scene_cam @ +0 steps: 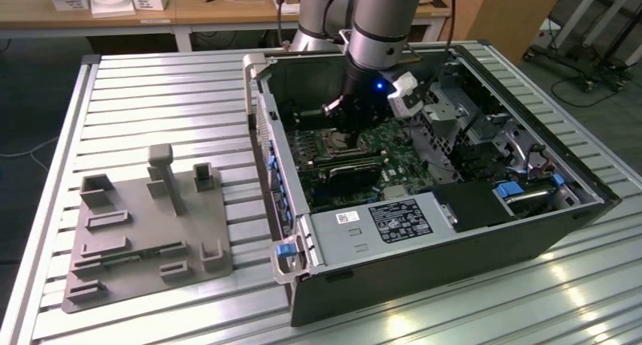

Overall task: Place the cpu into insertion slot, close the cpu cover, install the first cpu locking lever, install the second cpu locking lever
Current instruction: 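Install the second cpu locking lever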

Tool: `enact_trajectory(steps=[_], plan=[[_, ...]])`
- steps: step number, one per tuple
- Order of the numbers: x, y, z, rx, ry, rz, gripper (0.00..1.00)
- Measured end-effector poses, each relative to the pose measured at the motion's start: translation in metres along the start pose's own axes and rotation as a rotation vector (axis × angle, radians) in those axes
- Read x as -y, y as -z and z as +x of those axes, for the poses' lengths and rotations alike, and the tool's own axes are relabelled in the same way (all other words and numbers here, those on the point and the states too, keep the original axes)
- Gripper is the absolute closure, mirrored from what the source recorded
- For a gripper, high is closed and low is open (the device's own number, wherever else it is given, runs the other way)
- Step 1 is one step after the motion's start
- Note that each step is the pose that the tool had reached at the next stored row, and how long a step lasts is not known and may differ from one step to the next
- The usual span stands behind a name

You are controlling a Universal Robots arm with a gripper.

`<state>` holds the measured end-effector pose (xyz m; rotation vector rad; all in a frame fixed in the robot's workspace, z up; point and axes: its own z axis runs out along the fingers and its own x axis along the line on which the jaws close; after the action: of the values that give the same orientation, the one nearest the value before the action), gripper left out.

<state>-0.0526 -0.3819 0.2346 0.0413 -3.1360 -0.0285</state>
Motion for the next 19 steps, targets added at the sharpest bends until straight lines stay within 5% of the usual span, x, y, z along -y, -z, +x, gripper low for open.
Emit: enact_trajectory(steps=[9,19], plan=[[-0.0003,-0.0025,0.0143,-0.0001,-0.012,0.0001,0.9],[-0.0003,-0.0113,0.0203,-0.0077,-0.02,-0.0002,0.9]])
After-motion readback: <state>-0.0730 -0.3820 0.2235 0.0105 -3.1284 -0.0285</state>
